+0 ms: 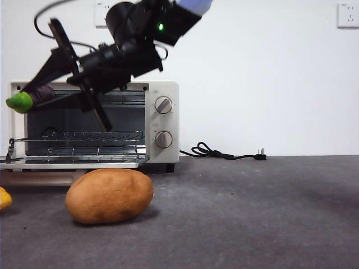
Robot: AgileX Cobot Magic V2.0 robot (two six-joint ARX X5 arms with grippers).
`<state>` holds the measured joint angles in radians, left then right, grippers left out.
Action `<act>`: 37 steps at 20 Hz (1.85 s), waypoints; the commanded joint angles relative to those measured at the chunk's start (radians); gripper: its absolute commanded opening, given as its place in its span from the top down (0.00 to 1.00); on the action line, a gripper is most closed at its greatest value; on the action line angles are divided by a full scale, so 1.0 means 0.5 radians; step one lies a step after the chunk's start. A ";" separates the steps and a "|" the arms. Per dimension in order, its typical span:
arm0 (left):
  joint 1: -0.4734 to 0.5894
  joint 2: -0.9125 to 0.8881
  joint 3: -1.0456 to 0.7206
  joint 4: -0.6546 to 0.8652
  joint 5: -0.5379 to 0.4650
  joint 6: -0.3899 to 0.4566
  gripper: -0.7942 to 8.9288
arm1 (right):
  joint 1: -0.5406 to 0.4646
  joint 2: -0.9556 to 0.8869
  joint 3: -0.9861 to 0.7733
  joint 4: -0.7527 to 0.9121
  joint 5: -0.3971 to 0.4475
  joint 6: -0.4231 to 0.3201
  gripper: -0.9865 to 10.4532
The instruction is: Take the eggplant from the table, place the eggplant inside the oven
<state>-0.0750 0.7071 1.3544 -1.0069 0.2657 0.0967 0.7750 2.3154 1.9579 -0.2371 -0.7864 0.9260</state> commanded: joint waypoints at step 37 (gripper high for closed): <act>-0.019 -0.019 -0.005 -0.076 0.005 0.069 0.92 | -0.045 0.050 0.006 0.371 1.468 0.488 0.65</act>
<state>-0.0803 0.7029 1.3544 -1.0451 0.2657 0.1162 0.7471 2.3215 1.9594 -0.0586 -0.0586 1.1954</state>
